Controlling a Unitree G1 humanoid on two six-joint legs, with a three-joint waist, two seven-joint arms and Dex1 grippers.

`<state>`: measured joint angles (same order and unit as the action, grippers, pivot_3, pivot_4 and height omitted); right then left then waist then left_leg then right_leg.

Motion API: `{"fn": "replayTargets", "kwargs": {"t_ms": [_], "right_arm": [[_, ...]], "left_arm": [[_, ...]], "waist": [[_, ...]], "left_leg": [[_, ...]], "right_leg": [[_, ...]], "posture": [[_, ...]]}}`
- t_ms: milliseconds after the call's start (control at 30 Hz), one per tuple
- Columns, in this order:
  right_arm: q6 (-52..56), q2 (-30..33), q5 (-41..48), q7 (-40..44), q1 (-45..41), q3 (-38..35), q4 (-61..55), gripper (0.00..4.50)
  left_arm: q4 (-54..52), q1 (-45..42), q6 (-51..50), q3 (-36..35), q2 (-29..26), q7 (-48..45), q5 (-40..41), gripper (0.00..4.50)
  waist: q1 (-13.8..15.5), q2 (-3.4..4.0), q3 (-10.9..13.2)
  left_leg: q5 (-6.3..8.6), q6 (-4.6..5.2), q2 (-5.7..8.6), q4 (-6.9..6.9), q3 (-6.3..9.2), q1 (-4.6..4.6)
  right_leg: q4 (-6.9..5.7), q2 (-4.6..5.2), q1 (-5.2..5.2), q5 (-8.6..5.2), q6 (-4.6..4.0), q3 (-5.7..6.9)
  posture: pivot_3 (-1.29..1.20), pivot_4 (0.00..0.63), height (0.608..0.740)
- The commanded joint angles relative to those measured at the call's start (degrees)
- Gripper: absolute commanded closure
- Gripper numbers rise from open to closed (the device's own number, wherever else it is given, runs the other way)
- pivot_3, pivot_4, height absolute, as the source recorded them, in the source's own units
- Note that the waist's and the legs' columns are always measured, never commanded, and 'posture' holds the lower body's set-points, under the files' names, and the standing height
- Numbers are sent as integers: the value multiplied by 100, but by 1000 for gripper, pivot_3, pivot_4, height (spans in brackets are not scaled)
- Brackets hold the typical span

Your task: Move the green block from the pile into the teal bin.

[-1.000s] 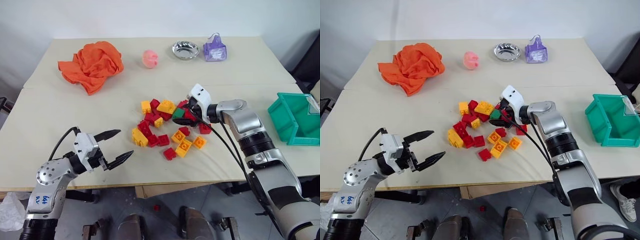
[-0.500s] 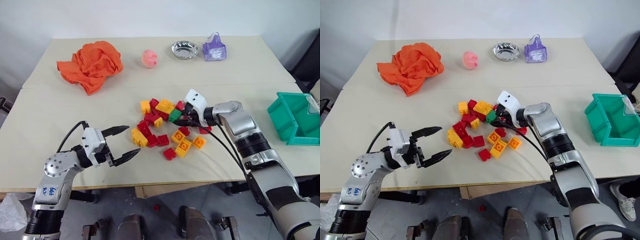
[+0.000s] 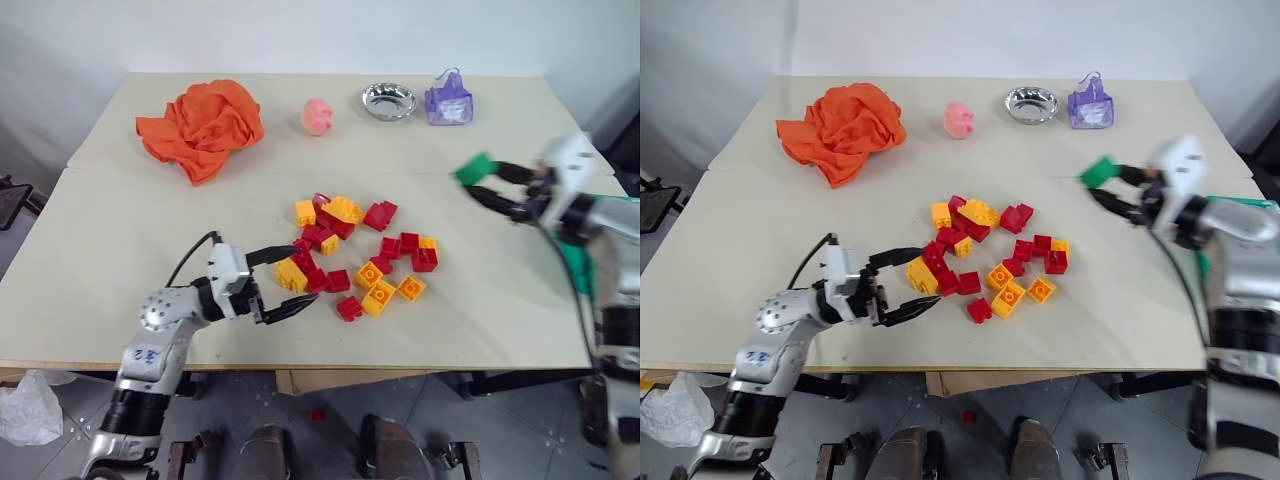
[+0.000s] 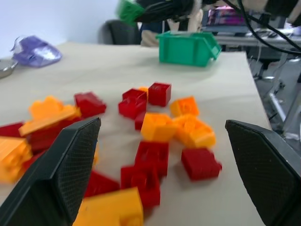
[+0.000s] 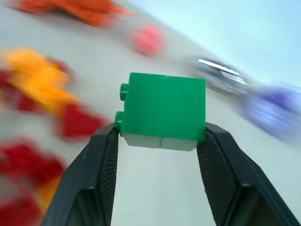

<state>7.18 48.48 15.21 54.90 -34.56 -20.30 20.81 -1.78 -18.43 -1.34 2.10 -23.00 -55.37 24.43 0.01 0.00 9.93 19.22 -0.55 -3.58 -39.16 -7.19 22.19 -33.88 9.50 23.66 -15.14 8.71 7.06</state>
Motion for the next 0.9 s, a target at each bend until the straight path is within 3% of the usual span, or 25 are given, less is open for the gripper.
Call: {"fn": "replayTargets", "kwargs": {"t_ms": [33,267,533,567,733,900], "right_arm": [[-483,608,-150,-752,506,-1017,151,2477],[-330,1078,-515,-1866,1404,-1535,903,2477],[-510,988,-493,-1994,1044,-1108,1916,2477],[-535,999,-529,-2020,989,-1029,2031,1705],[-724,1020,-620,-2046,577,-653,2333,171],[-840,714,-254,-1498,183,-377,1806,75]], "left_arm": [[-25,-347,83,160,244,-78,46,0],[560,-890,117,325,645,-217,-21,0],[557,-894,127,370,705,-230,-79,0],[537,-866,127,352,672,-223,-89,0],[445,-688,115,143,423,-73,-137,0],[456,-489,85,-169,109,246,-272,0]], "waist": [[-11,0,0],[-36,0,0],[-34,5,-3],[-32,5,-3],[-15,6,-3],[-35,7,-3]], "left_leg": [[0,0,0,1,0,0],[0,0,0,-1,-3,-9],[-1,1,0,-2,-7,-10],[-1,1,0,-2,-7,-10],[-1,1,0,-2,-6,-10],[-1,1,-1,-2,-5,-9]], "right_leg": [[0,-1,0,0,0,0],[2,-1,-8,0,1,-4],[3,-1,-7,1,1,-11],[2,-1,-7,1,1,-11],[3,-1,-8,1,1,-10],[2,-1,-7,1,1,-10]], "posture": [[0,150,740],[0,150,740],[0,150,740],[0,150,740],[0,150,740],[0,150,740]]}}
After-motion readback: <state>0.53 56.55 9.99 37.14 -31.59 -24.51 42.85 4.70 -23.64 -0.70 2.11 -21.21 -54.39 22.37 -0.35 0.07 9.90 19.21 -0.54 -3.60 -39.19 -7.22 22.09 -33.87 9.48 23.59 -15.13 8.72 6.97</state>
